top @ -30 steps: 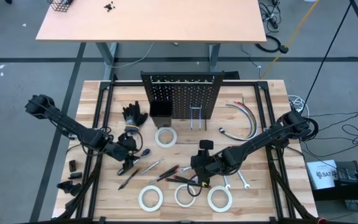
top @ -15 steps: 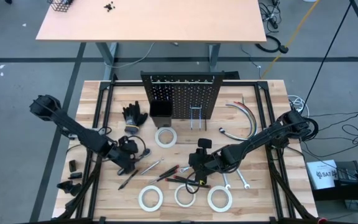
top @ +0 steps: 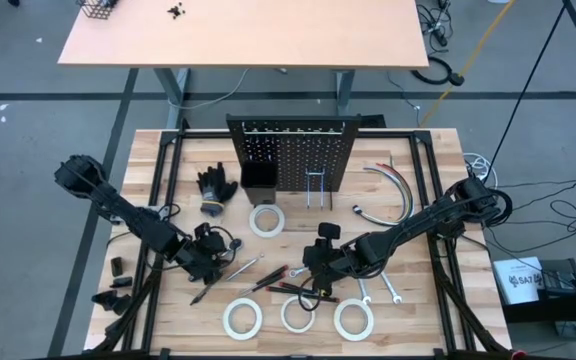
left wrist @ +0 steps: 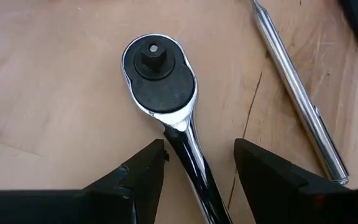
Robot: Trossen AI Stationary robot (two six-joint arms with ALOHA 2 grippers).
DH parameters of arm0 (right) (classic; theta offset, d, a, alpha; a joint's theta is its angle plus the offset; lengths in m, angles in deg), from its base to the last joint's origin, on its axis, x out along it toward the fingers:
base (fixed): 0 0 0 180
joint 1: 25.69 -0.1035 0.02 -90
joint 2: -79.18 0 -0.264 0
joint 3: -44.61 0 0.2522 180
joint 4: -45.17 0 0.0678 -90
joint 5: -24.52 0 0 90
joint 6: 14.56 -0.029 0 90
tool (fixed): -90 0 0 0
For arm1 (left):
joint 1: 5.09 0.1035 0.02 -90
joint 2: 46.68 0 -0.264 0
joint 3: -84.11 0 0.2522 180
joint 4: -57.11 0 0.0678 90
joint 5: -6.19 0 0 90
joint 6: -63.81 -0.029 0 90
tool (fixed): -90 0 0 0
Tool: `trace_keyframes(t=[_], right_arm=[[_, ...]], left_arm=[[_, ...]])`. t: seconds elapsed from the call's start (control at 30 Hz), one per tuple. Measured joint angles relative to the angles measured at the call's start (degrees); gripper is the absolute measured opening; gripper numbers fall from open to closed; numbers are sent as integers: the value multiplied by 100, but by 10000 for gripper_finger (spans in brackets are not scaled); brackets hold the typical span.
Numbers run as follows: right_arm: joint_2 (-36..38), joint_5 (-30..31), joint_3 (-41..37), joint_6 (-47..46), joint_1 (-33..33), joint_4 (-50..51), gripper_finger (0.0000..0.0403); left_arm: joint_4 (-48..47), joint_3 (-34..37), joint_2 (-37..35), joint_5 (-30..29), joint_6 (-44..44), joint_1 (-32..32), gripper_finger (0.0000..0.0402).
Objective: Hang tools onto peg board
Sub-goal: Put the gray ratchet wrench into the black bin on the peg board
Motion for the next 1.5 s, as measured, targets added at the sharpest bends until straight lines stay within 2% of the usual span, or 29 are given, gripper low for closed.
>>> trace_keyframes(t=[0.23,0.43,0.67,0.77,0.97,1.2,1.5], right_arm=[[0,-65,0,128,108,-439,148],[-16,-1078,0,51,418,-805,148],[-209,-1987,23,1156,817,-2233,151],[-478,-2238,353,1614,993,-2314,152],[-1311,-2344,1328,2215,1205,-2246,152],[-2124,-3469,2332,2820,1494,-2234,153],[-3108,-3503,3641,3408,1665,-2229,153]], left_arm=[[58,8,-34,20,-18,0,196],[-513,-104,-496,350,-442,-9,196],[-1294,-124,-1376,348,-248,-3,196],[-1486,-129,-1786,346,0,-37,196],[-1663,-133,-2317,408,39,-221,196],[-2082,-133,-2387,457,330,-286,196],[-2009,-133,-2391,457,341,-284,196]])
